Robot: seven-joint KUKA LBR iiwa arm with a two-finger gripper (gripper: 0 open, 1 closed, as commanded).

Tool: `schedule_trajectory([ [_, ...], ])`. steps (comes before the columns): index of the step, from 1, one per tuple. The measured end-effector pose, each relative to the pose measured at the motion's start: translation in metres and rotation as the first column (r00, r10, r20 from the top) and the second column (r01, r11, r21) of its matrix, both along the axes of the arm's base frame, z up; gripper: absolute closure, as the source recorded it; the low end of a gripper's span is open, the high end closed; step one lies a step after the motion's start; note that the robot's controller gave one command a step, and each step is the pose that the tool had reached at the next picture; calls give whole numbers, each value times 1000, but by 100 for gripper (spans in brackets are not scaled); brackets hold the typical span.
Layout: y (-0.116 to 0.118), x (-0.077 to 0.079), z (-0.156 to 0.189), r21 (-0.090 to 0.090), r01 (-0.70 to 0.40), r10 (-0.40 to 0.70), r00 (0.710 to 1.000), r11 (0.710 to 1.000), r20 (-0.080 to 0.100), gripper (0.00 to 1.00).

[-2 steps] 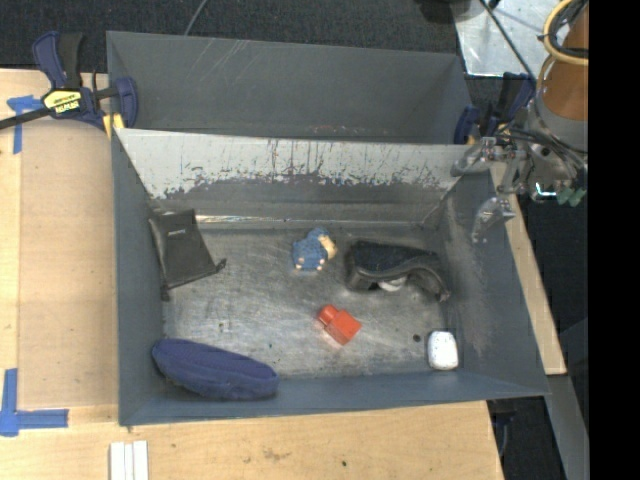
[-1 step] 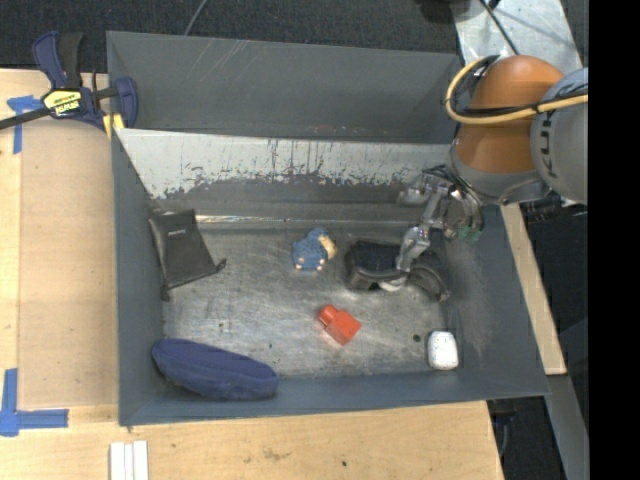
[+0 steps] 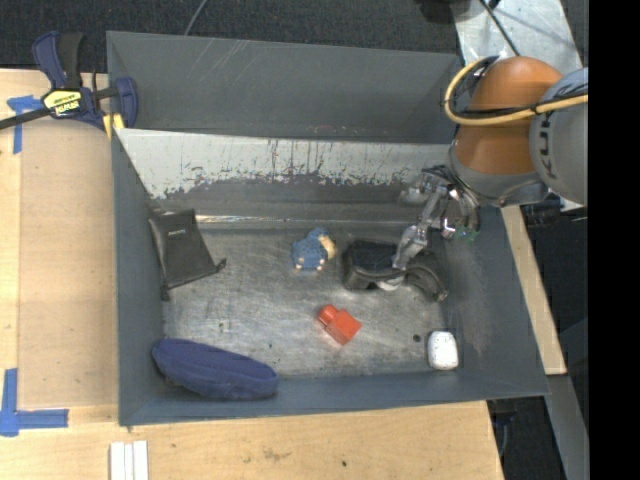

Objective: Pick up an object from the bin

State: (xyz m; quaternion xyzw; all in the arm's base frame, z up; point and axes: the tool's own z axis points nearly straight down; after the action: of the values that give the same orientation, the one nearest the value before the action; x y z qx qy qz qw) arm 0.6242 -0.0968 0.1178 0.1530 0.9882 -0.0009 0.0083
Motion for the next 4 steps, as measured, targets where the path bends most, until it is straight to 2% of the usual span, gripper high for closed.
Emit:
schedule_trajectory([
  [1,47,-47,75,6,101,-101,995,995,-7,0],
  [2,38,-34,-26,4,112,-112,994,994,-6,0],
  [3,38,-35,-28,3,111,-111,994,994,-9,100],
  [4,45,-22,77,4,139,-139,990,990,-11,100],
])
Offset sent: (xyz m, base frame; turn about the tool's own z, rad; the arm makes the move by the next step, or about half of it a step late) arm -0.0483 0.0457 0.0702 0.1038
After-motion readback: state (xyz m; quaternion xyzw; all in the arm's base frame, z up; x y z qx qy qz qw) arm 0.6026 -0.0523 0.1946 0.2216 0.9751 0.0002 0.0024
